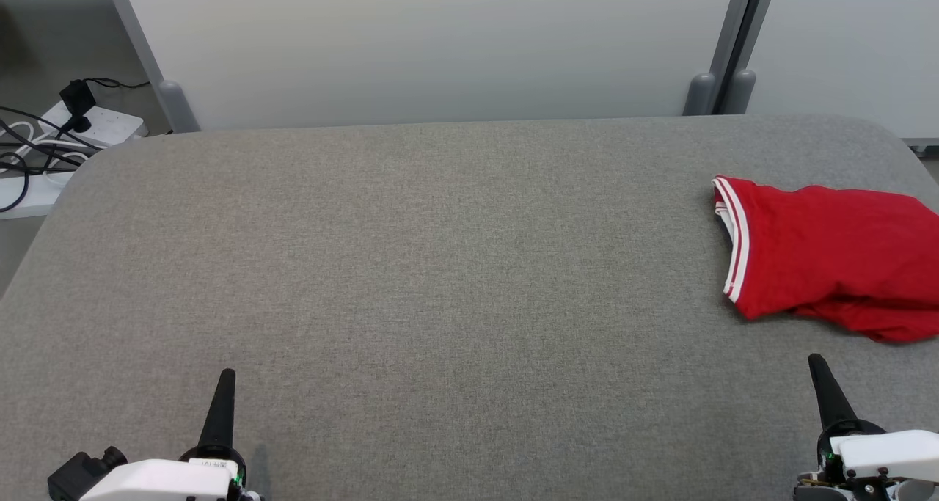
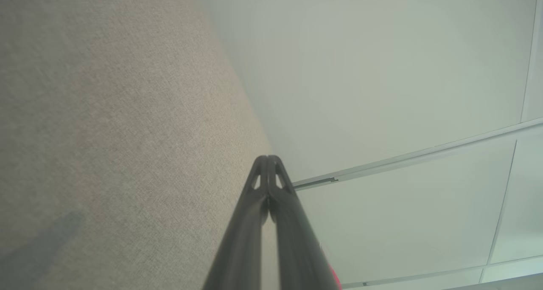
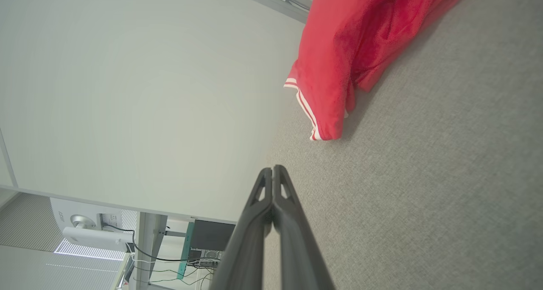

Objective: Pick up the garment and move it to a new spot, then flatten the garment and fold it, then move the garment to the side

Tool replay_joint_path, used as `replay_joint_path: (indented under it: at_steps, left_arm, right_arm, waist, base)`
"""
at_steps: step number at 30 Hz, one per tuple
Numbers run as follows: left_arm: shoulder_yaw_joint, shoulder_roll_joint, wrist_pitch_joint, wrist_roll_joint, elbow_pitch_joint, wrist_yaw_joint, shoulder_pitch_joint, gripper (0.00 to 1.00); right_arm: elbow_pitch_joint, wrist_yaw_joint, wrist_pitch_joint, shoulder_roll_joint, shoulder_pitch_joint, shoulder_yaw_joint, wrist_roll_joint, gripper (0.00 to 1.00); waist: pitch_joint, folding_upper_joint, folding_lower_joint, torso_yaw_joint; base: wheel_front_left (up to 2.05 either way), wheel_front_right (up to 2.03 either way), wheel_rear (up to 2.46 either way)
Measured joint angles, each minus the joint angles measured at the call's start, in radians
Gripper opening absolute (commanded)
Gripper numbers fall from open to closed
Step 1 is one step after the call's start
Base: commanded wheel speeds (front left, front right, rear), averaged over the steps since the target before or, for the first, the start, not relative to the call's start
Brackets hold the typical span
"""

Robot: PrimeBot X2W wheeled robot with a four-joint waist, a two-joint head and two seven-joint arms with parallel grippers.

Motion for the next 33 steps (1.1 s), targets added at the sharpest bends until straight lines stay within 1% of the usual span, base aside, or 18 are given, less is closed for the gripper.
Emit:
replay_joint_path:
  at_steps: [23, 30, 33]
  left_arm:
    - [0.001, 0.001, 0.063, -0.258, -0.028, 0.001, -0.037, 0.00]
    - [0.001, 0.002, 0.075, -0.326, -0.036, 0.001, -0.037, 0.00]
    - [0.001, 0.002, 0.075, -0.337, -0.037, 0.001, -0.037, 0.00]
  right_arm:
    - [-0.019, 0.000, 0.063, 0.003, -0.004, -0.009, 0.260, 0.00]
    - [-0.031, 0.000, 0.080, 0.003, -0.008, -0.011, 0.326, 0.00]
    - [-0.032, 0.000, 0.082, 0.004, -0.010, -0.012, 0.332, 0.00]
  waist:
    - [0.009, 0.0000, 0.0000, -0.014]
    - [0.012, 0.0000, 0.0000, -0.017]
    - [0.012, 0.0000, 0.0000, -0.018]
  base:
    - [0.00, 0.00, 0.00]
    - [0.00, 0.00, 0.00]
    - [0.00, 0.00, 0.00]
